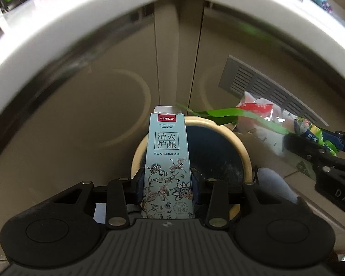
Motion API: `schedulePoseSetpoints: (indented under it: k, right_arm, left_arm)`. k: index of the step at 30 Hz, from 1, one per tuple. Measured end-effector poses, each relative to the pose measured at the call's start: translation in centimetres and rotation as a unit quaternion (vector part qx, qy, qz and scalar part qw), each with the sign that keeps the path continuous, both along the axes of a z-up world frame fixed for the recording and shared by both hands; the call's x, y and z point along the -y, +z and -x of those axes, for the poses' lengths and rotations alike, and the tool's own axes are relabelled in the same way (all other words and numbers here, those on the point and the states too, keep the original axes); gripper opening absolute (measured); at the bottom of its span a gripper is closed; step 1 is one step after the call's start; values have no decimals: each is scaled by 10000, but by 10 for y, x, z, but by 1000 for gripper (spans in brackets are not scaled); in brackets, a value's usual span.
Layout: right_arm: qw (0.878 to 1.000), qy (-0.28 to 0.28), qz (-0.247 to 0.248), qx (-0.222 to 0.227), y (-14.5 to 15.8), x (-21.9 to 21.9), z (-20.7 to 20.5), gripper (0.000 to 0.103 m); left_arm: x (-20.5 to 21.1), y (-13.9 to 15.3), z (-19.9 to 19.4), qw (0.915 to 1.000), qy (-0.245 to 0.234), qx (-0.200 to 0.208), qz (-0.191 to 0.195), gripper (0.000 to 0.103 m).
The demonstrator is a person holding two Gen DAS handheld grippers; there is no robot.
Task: Collect trash
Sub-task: 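Lower the held carton and green snack bag down over the bin opening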
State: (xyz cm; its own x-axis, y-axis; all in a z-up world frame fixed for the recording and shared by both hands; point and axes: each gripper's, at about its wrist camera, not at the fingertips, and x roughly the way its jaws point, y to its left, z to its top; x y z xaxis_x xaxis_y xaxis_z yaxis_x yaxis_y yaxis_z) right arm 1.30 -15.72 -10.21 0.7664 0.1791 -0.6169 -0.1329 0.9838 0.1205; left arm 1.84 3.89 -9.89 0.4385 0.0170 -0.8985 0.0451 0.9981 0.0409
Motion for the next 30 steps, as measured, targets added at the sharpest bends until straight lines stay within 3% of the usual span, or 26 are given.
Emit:
schedulePoseSetpoints:
  k: [20,30]
  right_arm:
    - [9953,90,328,-903,-59,-28,-55,40]
    - [9930,75,434,-1094,-73,-41,-75,40]
  left_arm:
    - [2,-78,-37,9950,-34,-916,-386,43]
    - [-2,-101,-48,9929,-78,-1112,-417,43]
